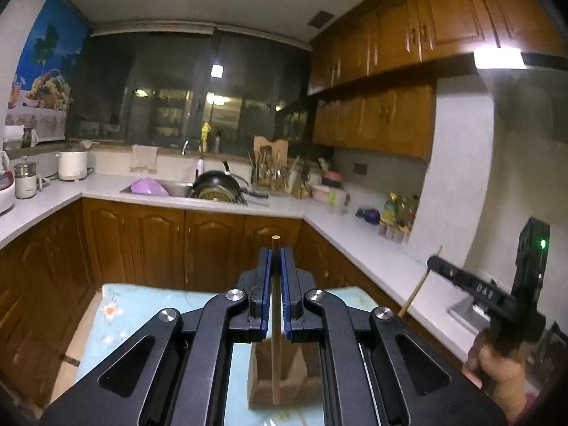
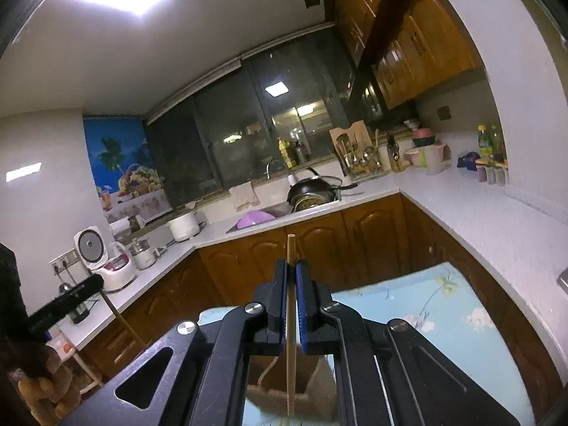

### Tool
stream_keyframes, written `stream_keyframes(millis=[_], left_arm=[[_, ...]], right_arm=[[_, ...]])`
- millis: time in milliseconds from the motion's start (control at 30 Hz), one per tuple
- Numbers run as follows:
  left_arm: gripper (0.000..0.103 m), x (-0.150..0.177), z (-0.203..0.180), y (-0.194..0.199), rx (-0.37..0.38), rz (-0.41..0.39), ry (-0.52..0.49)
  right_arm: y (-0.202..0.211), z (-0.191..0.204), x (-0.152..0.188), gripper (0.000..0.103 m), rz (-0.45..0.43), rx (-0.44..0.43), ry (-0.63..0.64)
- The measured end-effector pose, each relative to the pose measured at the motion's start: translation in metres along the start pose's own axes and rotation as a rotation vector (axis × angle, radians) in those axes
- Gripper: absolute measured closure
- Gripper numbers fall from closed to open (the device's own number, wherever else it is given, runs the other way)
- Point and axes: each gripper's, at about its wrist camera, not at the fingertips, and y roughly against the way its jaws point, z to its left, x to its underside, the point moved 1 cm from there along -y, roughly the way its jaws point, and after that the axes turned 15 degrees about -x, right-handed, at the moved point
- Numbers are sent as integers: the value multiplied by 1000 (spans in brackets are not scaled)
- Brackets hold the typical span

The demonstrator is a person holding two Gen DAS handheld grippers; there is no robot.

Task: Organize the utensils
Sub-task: 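Lift both wooden chopsticks and lower them upright into the wooden holder, then open both tools to release the chopsticks into the holder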

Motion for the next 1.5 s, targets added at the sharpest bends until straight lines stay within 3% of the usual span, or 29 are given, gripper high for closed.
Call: stream_keyframes(millis=[267, 733, 1267, 1300, 1333, 1367, 1400, 1433, 1500], left_arm=[[99, 10, -1, -49, -70, -10, 33], [98, 92, 1, -94, -93, 136, 48], [97, 95, 3, -92, -95, 177, 34], [91, 94, 4, -92, -92, 184, 37], [76, 93, 4, -91, -90, 191, 40], [68, 94, 6, -90, -93, 189, 42], [54, 94, 7, -87, -101, 182, 44], [46, 93, 8, -82, -110, 170, 52], [37, 95, 11, -77, -121, 173, 66]], right_arm=[[-36, -12, 1, 98, -6, 25, 17], [-58, -36, 67, 98, 34, 49, -18], [-62, -40, 69, 97, 94, 46, -38], [-62, -40, 69, 93, 94, 44, -40], [-61, -40, 69, 92, 95, 42, -44], [-61, -40, 69, 91, 93, 38, -47], [-59, -40, 69, 78, 91, 37, -52], [-58, -40, 70, 55, 88, 34, -57], [-51, -41, 70, 29, 68, 21, -71]])
